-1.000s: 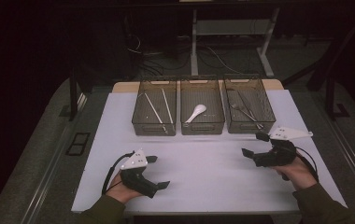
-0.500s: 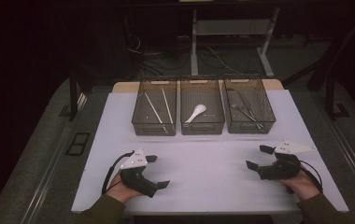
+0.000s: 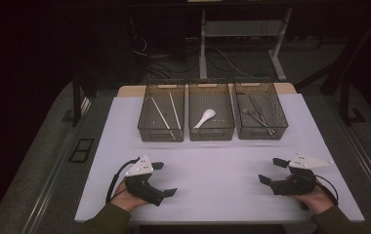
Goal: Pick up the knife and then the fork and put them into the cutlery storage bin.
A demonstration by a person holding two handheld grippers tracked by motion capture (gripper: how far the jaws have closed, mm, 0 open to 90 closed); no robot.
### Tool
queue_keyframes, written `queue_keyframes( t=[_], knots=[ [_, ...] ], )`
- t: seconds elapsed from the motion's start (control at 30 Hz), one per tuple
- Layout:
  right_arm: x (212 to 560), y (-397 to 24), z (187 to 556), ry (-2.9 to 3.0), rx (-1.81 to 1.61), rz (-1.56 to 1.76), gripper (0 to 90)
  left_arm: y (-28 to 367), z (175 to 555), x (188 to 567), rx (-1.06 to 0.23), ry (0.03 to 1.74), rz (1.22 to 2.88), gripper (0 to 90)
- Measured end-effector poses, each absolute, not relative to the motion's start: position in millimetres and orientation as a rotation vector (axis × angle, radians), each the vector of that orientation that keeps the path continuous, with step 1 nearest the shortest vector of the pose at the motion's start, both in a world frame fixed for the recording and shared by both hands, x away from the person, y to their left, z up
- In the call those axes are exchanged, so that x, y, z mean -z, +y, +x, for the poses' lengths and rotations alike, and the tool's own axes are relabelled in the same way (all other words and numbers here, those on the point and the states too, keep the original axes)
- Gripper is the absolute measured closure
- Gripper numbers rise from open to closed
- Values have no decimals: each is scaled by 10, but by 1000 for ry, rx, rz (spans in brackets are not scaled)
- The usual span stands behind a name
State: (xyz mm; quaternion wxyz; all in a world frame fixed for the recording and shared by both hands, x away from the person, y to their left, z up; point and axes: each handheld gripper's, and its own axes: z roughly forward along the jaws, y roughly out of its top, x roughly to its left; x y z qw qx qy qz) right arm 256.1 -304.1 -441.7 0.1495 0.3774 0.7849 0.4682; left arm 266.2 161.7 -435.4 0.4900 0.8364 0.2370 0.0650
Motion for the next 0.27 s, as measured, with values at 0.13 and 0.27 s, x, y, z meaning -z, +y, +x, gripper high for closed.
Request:
queue_keyframes(
  t=[0.13,0.27],
  knots=[
    [4430,-3024,2558,2271,-1328,1074,135,1617,2661,4354,-161,578,2031,0],
    [4424,-3025,2561,2267,-1330,1074,130,1614,2664,4355,-162,579,2031,0]
  ],
)
